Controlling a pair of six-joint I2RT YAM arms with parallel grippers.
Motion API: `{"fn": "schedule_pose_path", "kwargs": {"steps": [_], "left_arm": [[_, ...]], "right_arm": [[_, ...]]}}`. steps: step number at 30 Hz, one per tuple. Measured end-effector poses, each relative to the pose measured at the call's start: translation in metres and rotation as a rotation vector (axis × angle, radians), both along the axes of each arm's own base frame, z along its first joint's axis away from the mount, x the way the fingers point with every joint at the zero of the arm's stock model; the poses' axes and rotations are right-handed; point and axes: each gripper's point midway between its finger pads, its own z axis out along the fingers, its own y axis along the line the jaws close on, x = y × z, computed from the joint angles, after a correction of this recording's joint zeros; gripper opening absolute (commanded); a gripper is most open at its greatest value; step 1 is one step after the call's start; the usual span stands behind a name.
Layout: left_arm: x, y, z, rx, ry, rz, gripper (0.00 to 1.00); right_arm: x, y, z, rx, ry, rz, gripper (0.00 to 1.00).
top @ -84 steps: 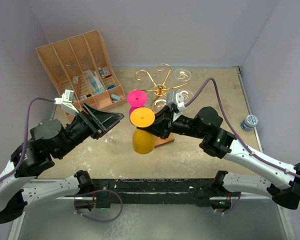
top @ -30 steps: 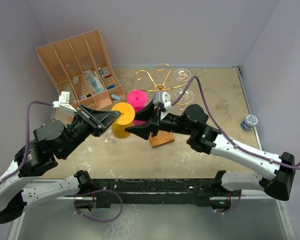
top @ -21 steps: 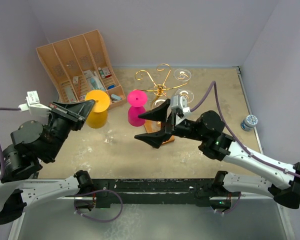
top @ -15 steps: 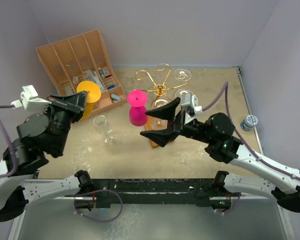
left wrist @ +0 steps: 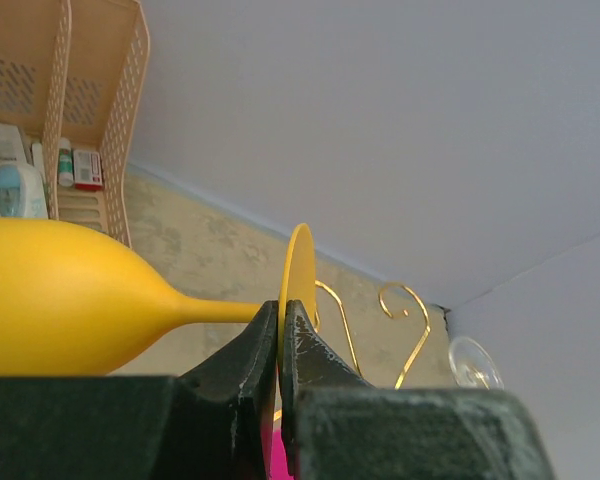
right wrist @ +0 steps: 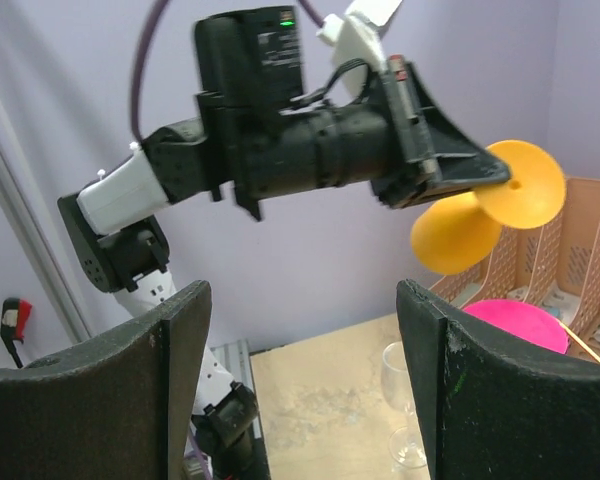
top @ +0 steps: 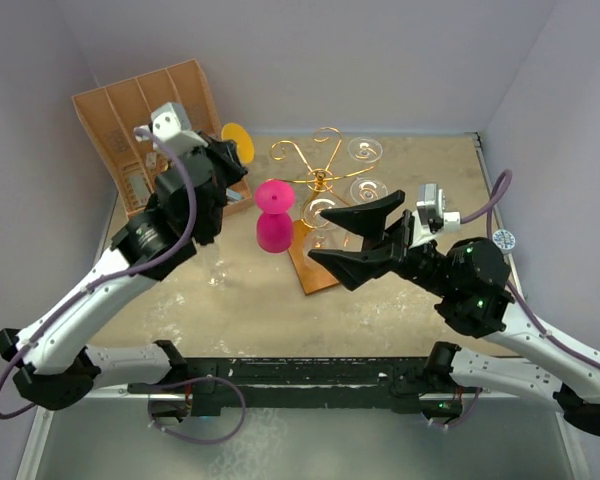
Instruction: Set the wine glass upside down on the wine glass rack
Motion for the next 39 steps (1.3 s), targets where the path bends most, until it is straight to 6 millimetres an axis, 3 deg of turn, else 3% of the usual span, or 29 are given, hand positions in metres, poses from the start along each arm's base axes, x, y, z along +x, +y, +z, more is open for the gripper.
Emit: {"fn": "schedule_pose_path", "kwargs": {"steps": [6, 15, 19, 24, 27, 33, 39], "left_arm": [[0.058, -0.005, -0.008, 0.013, 0.026, -0.035, 0.00], [0.118, -0.056, -0.013, -0.044, 0.012, -0.283, 0.00], [0.133, -0.083, -0.020, -0.077, 0.003, -0.431, 0.00], [0.133, -0.121, -0.031, -0.114, 0.005, -0.630, 0.00], [0.127, -0.132, -0.032, -0.144, 0.005, -0.701, 0.00], [0.111, -0.133, -0.040, -0.197, 0.012, -0.745, 0.00], [0.104, -0.132, -0.035, -0.217, -0.006, -0.759, 0.00]], "right_arm": [[0.004, 0.003, -0.007, -0.005, 0.033, -0.005, 0.76], [-0.001, -0.005, -0.003, 0.019, 0.045, 0.002, 0.76], [-0.006, -0.013, 0.001, 0.041, 0.042, 0.003, 0.76], [-0.009, -0.019, 0.003, 0.055, 0.040, 0.006, 0.76], [-0.010, -0.020, 0.003, 0.058, 0.042, 0.007, 0.76], [-0.008, -0.023, 0.004, 0.069, 0.054, -0.005, 0.76], [-0.008, -0.022, 0.003, 0.069, 0.059, -0.003, 0.76]]}}
